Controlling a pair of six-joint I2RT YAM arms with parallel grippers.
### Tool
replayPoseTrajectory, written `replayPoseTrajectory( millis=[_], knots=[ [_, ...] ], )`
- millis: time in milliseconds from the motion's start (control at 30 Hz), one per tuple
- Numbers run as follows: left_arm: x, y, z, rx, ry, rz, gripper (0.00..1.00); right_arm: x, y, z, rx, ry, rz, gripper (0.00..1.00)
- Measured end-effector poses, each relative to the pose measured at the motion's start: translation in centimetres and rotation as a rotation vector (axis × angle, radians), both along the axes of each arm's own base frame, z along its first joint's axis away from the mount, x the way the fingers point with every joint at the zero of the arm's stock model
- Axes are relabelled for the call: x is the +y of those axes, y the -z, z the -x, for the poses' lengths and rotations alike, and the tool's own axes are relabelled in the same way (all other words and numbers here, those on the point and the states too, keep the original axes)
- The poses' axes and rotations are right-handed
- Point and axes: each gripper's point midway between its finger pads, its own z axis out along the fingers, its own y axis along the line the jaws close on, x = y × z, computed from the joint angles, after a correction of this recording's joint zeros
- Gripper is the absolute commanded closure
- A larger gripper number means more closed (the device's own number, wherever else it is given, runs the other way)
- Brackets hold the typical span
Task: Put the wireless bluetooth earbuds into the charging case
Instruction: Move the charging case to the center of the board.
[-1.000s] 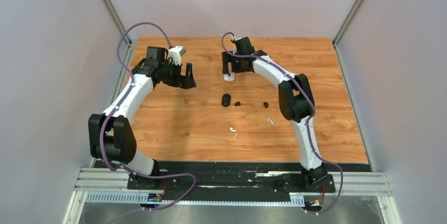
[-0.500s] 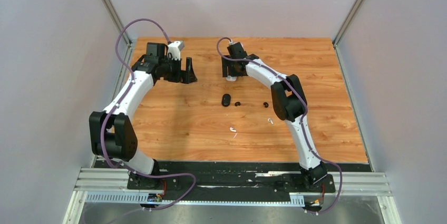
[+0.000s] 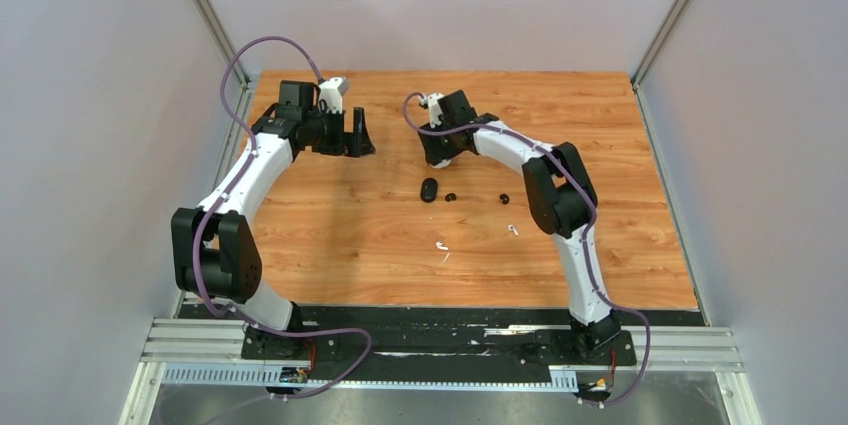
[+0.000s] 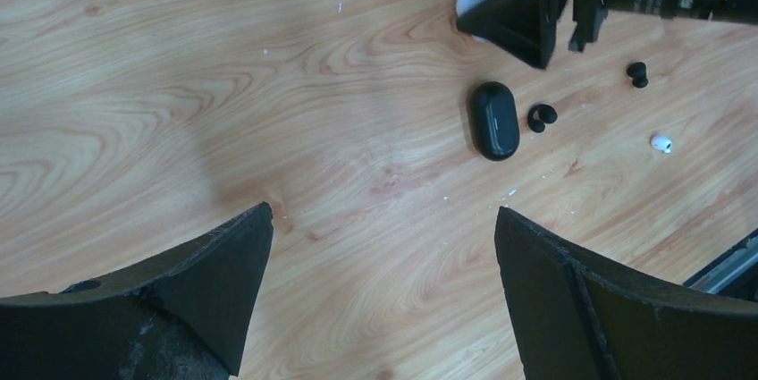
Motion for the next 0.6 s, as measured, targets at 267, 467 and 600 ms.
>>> replayPoseTrajectory(
  millis=[267,467,600],
  knots=[
    [0.0,0.3,-0.1,0.006,-0.002,-0.003,0.0,-0.4,0.1,8.4,-0.1,-0.709,0.048,0.5],
    [-0.1,1.3,-0.2,0.033,0.002,-0.003,0.0,-1.2,0.3,9.9,-0.207,-0.985,0.108,0.2],
    [-0.1,1.6,-0.2,0.044,0.002,-0.001,0.0,-1.0,-1.3,7.9,-0.189,-0.922,0.088,0.1]
  ],
)
